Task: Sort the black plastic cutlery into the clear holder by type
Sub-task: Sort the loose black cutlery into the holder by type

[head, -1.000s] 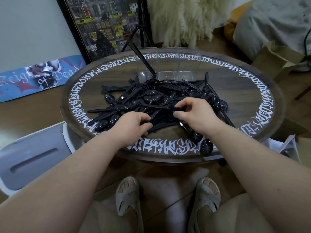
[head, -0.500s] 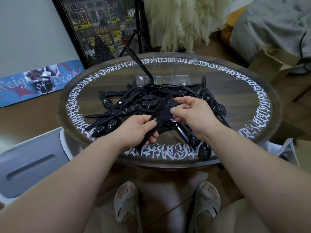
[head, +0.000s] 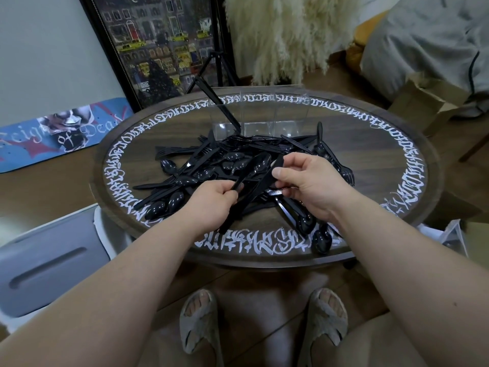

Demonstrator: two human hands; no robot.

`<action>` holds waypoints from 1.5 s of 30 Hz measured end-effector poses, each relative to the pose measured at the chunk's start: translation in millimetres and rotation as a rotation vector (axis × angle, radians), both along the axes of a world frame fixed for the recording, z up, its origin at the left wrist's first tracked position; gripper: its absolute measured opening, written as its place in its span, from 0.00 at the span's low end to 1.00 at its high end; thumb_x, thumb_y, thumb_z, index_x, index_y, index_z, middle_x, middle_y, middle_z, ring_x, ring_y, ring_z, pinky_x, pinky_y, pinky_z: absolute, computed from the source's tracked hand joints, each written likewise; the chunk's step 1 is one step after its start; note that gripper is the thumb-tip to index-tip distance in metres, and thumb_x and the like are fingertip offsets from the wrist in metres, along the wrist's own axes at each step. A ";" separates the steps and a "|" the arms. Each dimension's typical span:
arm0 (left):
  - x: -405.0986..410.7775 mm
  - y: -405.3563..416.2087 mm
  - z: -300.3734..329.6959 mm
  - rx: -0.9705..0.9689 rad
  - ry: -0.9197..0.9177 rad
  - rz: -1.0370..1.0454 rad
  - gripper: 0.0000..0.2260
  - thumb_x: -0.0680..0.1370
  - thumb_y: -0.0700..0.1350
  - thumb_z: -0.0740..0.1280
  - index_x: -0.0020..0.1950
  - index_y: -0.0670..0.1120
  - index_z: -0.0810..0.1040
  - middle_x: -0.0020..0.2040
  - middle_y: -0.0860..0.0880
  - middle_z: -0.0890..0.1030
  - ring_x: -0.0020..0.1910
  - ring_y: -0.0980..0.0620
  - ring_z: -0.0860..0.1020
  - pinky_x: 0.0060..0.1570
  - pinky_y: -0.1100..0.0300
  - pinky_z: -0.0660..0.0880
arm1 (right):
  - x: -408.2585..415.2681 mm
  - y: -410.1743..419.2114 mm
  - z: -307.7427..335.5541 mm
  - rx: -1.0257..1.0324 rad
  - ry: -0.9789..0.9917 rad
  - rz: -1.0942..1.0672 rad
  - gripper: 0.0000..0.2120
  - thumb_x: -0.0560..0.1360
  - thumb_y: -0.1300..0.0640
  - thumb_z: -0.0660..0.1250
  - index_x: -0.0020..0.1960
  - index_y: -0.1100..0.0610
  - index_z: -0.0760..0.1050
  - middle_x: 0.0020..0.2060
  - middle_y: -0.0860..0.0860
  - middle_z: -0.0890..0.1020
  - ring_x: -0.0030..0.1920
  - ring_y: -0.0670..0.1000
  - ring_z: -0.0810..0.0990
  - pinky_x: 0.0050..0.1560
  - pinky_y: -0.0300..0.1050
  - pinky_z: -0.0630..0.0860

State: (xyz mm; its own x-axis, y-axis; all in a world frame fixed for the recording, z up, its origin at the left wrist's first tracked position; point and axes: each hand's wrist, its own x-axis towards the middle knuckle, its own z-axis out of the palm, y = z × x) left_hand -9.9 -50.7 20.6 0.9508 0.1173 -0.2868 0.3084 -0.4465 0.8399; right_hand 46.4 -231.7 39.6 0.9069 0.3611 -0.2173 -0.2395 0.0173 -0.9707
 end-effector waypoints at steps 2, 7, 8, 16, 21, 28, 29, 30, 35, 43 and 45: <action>1.4 -1.2 0.7 0.041 -0.046 -0.006 0.10 0.82 0.42 0.57 0.51 0.47 0.78 0.34 0.50 0.75 0.33 0.51 0.71 0.38 0.56 0.71 | 0.6 -1.6 0.9 -0.001 0.005 -0.005 0.08 0.75 0.67 0.66 0.41 0.56 0.74 0.36 0.52 0.79 0.32 0.45 0.77 0.32 0.35 0.72; 7.0 -4.3 2.7 0.100 -0.160 0.067 0.10 0.82 0.47 0.57 0.45 0.48 0.75 0.31 0.51 0.70 0.29 0.53 0.67 0.35 0.57 0.66 | 2.4 -1.9 0.2 0.019 0.027 -0.013 0.07 0.76 0.68 0.64 0.44 0.57 0.75 0.34 0.51 0.79 0.31 0.45 0.77 0.33 0.36 0.73; 7.6 -4.5 2.6 0.147 -0.188 0.060 0.13 0.82 0.48 0.56 0.42 0.49 0.75 0.29 0.52 0.69 0.28 0.53 0.66 0.35 0.58 0.65 | 2.1 -1.8 0.3 0.017 0.029 -0.009 0.07 0.76 0.68 0.64 0.44 0.58 0.75 0.35 0.51 0.79 0.31 0.44 0.77 0.33 0.36 0.73; 3.6 -11.3 7.5 0.287 -0.194 -0.172 0.25 0.81 0.59 0.53 0.47 0.42 0.80 0.37 0.47 0.81 0.40 0.47 0.78 0.46 0.51 0.74 | 1.3 -1.8 2.3 0.103 0.082 -0.030 0.07 0.77 0.68 0.63 0.46 0.57 0.75 0.33 0.50 0.78 0.31 0.45 0.76 0.33 0.36 0.75; 1.3 -9.6 12.6 0.211 -0.081 -0.244 0.25 0.80 0.60 0.52 0.39 0.45 0.80 0.22 0.56 0.67 0.25 0.58 0.68 0.34 0.60 0.66 | 2.1 -3.0 3.1 0.175 0.092 -0.045 0.06 0.77 0.68 0.63 0.46 0.59 0.75 0.32 0.51 0.78 0.31 0.45 0.77 0.36 0.38 0.78; -0.9 -18.7 13.5 0.327 -0.009 -0.381 0.20 0.82 0.56 0.55 0.34 0.46 0.70 0.25 0.53 0.74 0.24 0.60 0.71 0.33 0.64 0.68 | 0.9 -1.0 -0.8 0.107 0.003 -0.105 0.07 0.75 0.69 0.66 0.50 0.60 0.73 0.39 0.55 0.78 0.34 0.48 0.80 0.39 0.40 0.81; -0.1 -19.0 13.6 0.342 -0.004 -0.385 0.20 0.82 0.56 0.56 0.35 0.46 0.70 0.26 0.53 0.73 0.25 0.59 0.71 0.33 0.63 0.68 | 0.5 -1.1 -0.8 0.092 -0.013 -0.106 0.09 0.75 0.69 0.66 0.53 0.60 0.74 0.40 0.55 0.79 0.34 0.49 0.80 0.40 0.41 0.81; 1.0 -18.9 14.0 0.361 0.003 -0.395 0.19 0.82 0.56 0.56 0.36 0.46 0.71 0.28 0.52 0.73 0.28 0.57 0.72 0.34 0.62 0.69 | 0.7 -1.9 -0.8 0.076 -0.034 -0.101 0.11 0.75 0.67 0.67 0.56 0.58 0.74 0.41 0.55 0.78 0.35 0.49 0.80 0.41 0.42 0.81; 4.1 -21.0 10.7 0.559 -0.162 -0.340 0.11 0.81 0.55 0.60 0.46 0.48 0.73 0.36 0.52 0.77 0.36 0.53 0.75 0.35 0.58 0.70 | 0.6 -10.7 2.3 -0.128 -0.237 -0.097 0.04 0.75 0.66 0.68 0.47 0.58 0.79 0.41 0.64 0.77 0.34 0.48 0.81 0.40 0.42 0.82; 10.1 -32.2 7.4 0.496 -0.191 -0.233 0.11 0.83 0.49 0.54 0.55 0.47 0.73 0.39 0.49 0.78 0.40 0.48 0.76 0.42 0.53 0.71 | 13.5 -62.0 -0.2 -0.689 -0.313 -0.081 0.05 0.75 0.61 0.68 0.51 0.57 0.80 0.41 0.50 0.81 0.35 0.45 0.77 0.40 0.38 0.79; 11.6 -35.3 5.1 0.473 -0.163 -0.229 0.11 0.83 0.50 0.54 0.55 0.48 0.74 0.42 0.49 0.80 0.43 0.48 0.77 0.45 0.52 0.73 | 13.9 -78.5 -6.3 -0.924 -0.287 0.033 0.03 0.74 0.62 0.69 0.44 0.57 0.81 0.36 0.49 0.81 0.31 0.43 0.74 0.30 0.33 0.71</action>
State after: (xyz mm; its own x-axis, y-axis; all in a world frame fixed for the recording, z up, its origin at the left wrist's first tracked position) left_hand 1.7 -86.1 25.6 0.9949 -0.0178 -0.0997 0.0413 -0.8272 0.5604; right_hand 60.3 -310.3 33.2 0.9621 0.1855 -0.2000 0.0224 -0.7845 -0.6198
